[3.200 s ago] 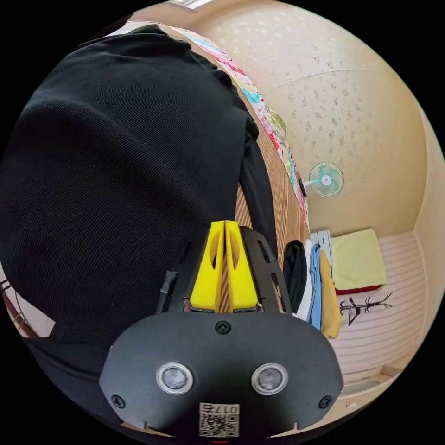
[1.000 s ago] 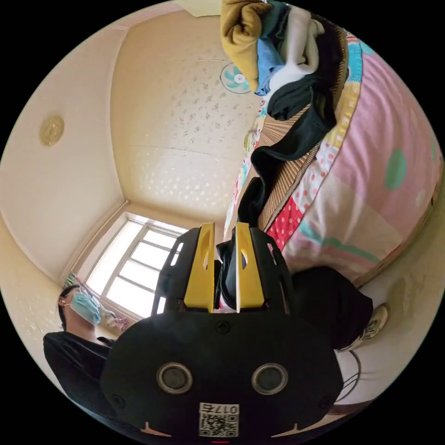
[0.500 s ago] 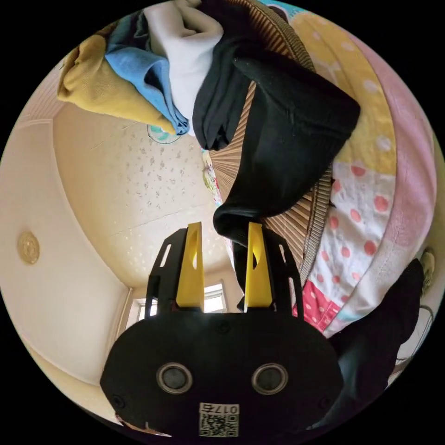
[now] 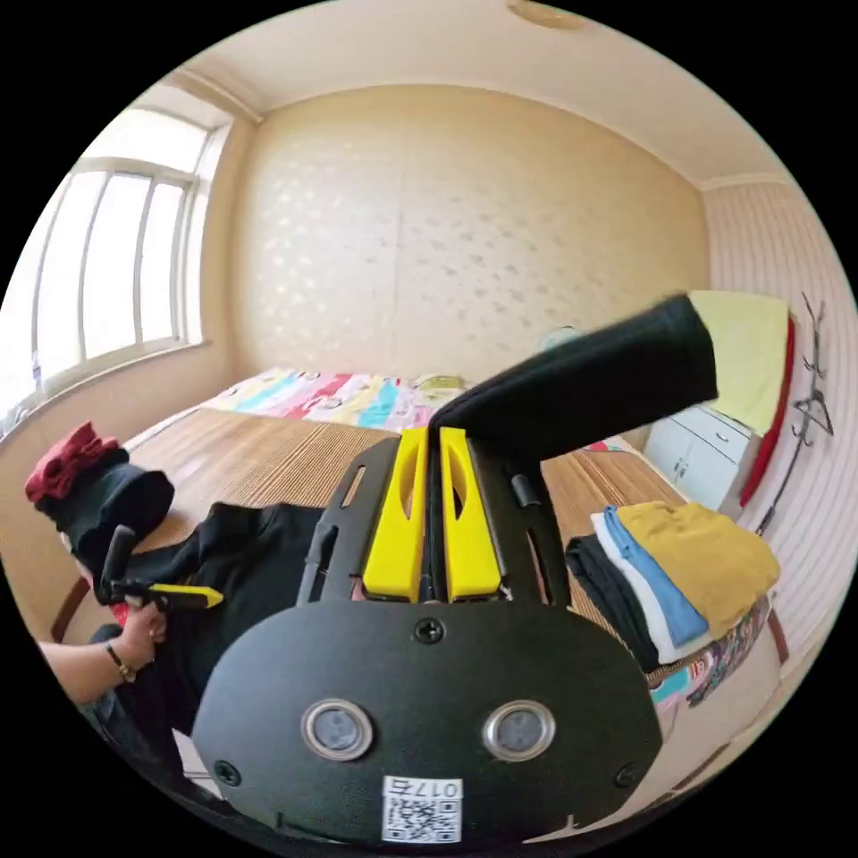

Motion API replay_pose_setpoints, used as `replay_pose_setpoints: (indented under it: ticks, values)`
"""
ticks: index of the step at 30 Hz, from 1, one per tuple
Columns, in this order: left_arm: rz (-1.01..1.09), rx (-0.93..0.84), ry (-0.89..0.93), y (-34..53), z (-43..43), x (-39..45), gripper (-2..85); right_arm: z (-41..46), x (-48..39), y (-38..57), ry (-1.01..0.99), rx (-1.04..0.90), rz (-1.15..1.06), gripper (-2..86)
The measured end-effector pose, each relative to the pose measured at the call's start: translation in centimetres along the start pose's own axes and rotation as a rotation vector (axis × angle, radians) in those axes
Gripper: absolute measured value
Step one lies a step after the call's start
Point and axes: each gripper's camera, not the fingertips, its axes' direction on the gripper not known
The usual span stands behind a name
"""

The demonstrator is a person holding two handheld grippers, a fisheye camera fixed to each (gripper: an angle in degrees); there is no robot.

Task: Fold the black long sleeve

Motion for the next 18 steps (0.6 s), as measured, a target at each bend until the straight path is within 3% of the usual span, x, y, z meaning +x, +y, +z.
replay_pose_setpoints:
  ticks: [2, 5, 7, 9, 14, 16, 18]
  values:
    - [-0.004, 0.002, 0.007, 0.2, -0.2, -0.3, -1.0, 6.5, -5.1, 3.3, -0.189, -0.222, -0.085, 3.0]
    - [-0.008, 0.003, 0.010, 0.4, -0.3, -0.6, -1.0, 15.2, -8.9, 10.3, -0.219, -0.519, 0.060, 3.2]
    - [-0.008, 0.004, 0.013, 0.5, -0.3, -0.8, -1.0, 14.8, -8.4, 12.5, -0.287, -0.395, 0.202, 3.6]
    - [-0.005, 0.005, 0.015, 0.6, -0.4, -0.9, -1.0, 15.4, -7.4, 13.1, -0.389, -0.415, 0.347, 4.3]
    - [0.011, 0.015, 0.011, 0.9, -0.5, -1.0, -1.0, 13.3, -7.2, 12.3, -0.332, -0.258, 0.378, 6.1]
    - [0.012, 0.015, 0.010, 1.0, -0.5, -1.0, -1.0, 14.4, -7.6, 12.2, -0.289, -0.288, 0.350, 6.3]
    - [0.012, 0.015, 0.012, 1.1, -0.6, -1.0, -1.0, 18.6, -7.9, 13.0, -0.259, -0.484, 0.337, 6.5]
